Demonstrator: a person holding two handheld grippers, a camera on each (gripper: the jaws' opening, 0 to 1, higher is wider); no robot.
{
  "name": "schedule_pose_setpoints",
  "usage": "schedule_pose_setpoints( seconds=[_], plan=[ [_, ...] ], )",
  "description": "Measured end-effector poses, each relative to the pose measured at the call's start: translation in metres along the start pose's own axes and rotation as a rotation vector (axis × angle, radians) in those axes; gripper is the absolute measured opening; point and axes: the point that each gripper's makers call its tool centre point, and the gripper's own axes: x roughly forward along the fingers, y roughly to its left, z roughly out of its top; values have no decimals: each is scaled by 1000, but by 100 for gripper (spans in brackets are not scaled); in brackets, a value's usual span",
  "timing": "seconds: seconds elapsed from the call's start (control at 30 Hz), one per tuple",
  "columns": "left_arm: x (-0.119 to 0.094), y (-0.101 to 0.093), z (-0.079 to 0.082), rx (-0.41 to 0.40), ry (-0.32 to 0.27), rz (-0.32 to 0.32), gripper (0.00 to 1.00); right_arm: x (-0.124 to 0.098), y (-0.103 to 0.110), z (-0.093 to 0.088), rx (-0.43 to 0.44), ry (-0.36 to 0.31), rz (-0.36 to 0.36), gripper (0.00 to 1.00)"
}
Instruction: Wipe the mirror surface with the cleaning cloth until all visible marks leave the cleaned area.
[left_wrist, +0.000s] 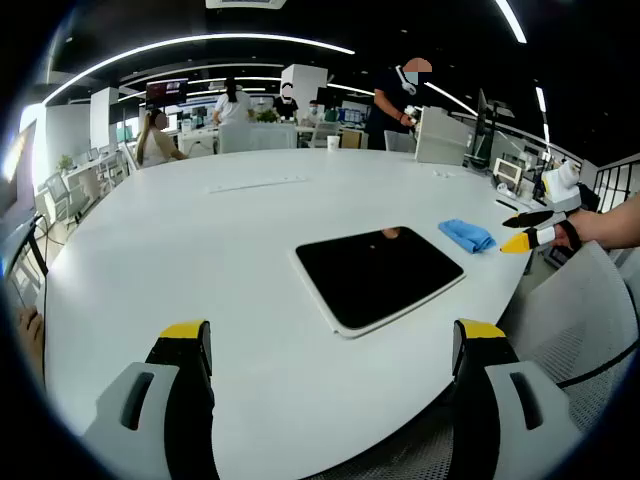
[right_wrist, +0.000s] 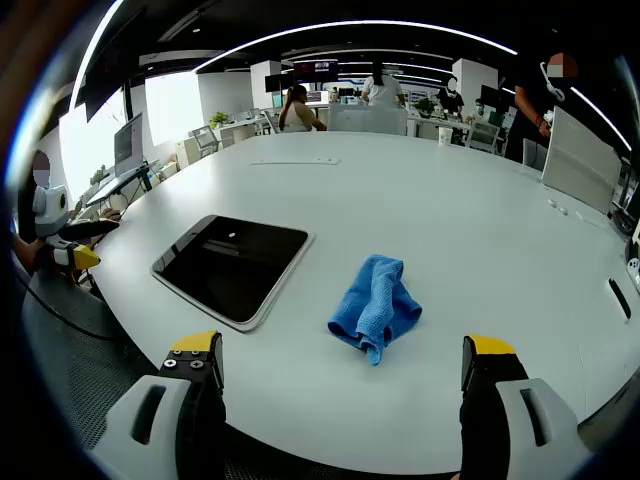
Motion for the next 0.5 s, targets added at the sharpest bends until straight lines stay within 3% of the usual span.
schedule_pose_setpoints(
  seconds=[0.13,0.4,0.5],
  plan=[
    [-1,1,-1,1,2,-4,98,0,-1,1,42,-7,-5,98],
    [-2,-3,0,28,29,1,99,-3,-4,3,7,-14,-25,98],
    [-6,0,10,-18,-18,10,99,-3,-6,3,20,-15,-28,98]
  ],
)
